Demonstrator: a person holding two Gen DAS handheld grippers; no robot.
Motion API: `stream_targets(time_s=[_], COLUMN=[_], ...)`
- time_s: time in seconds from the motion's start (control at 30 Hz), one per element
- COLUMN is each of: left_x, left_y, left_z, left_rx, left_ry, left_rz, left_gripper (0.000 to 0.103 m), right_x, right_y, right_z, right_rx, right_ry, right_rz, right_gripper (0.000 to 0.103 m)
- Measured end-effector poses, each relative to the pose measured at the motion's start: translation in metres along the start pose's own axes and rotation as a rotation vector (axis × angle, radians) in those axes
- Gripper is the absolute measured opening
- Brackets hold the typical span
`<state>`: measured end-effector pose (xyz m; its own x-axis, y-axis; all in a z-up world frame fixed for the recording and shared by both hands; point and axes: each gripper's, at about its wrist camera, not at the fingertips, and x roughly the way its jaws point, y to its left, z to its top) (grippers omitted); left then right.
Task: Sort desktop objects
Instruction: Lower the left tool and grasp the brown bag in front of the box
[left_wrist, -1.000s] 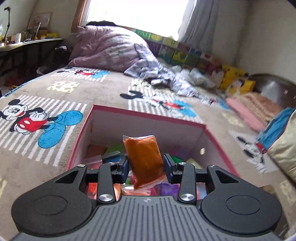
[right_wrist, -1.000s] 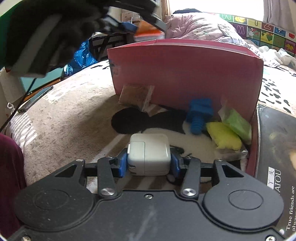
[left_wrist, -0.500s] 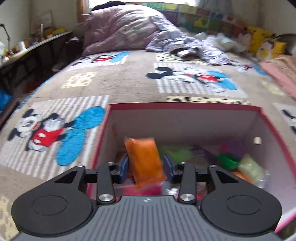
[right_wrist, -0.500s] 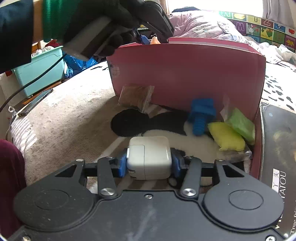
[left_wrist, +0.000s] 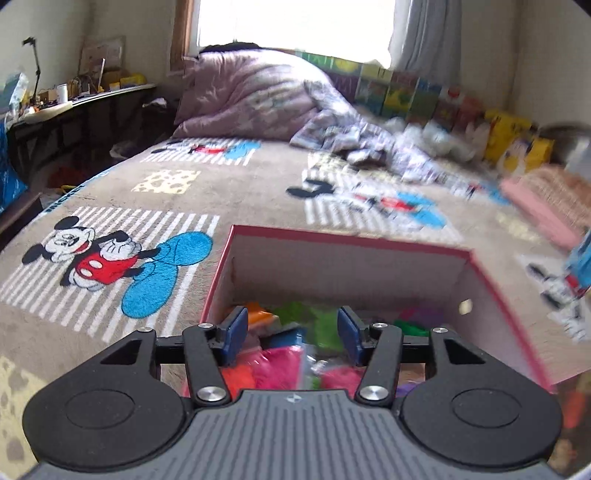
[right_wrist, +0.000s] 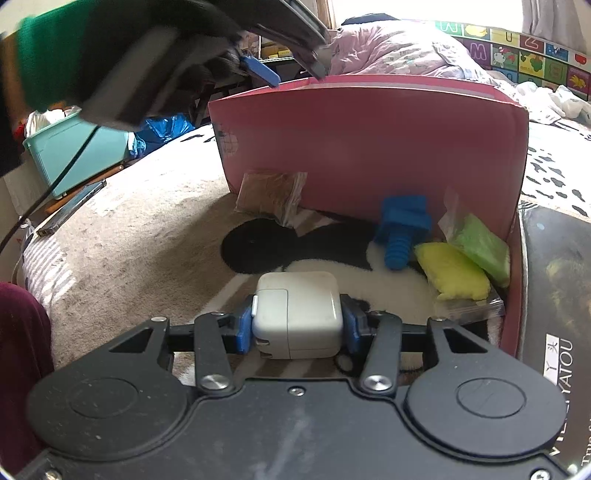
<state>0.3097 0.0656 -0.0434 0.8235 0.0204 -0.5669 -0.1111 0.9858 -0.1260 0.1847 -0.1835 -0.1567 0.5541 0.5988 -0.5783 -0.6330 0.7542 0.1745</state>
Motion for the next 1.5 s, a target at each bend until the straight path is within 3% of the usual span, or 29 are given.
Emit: stream_targets(time_s=[0.17,0.33,0.53,0.63,0.73,1.23,1.4,1.5], left_x=[-0.052,-0.079,-0.065,-0.049,-0.036,0.016,0.013,0.011], left_y=[0.002,0.007,0.013,0.010,0.006,-0.004,0.003,0.009], left_z=[-0.032,-0.067,-0.094,-0.104,-0.113,-0.135,-0.135,-0.133], left_rx=[-0.057,-0.100,-0.078,-0.012,0.036,0.099,0.056,0.031], left_ry=[-0.088,-0.140,-0.092,-0.052,-0.020,0.054,0.047,0.056], left_rz=[-0.053,-0.084,-0.067,-0.051,-0.044,0.015,-0.007,-0.018], left_gripper=[0.053,0.057,0.058,0.069,0.072,0.072,0.072,0.061], right_x=[-0.003,-0.013,-0.025,-0.021,-0.031,-0.080,-0.077,-0.077], right_y=[-0.003,-0.011,-0.020,-0.025,-0.029,-0.043,-0.044,-0.047], right_z=[0.000,-0.001,-0.001,0.001,0.001,0.029,0.039,0.049], right_rx=[0.031,0.105,0.193,0.215,0.230,0.282,0.267,0.259], right_ry=[-0.004,-0.009,-0.014,-0.017,-0.026,-0.136,-0.137,-0.138], right_rz=[0.012,0.040,0.073,0.074,0.068,0.047,0.055,0.055], right_gripper=[0.045,0.045,0.045,0.045,0.045,0.045,0.045,0.045])
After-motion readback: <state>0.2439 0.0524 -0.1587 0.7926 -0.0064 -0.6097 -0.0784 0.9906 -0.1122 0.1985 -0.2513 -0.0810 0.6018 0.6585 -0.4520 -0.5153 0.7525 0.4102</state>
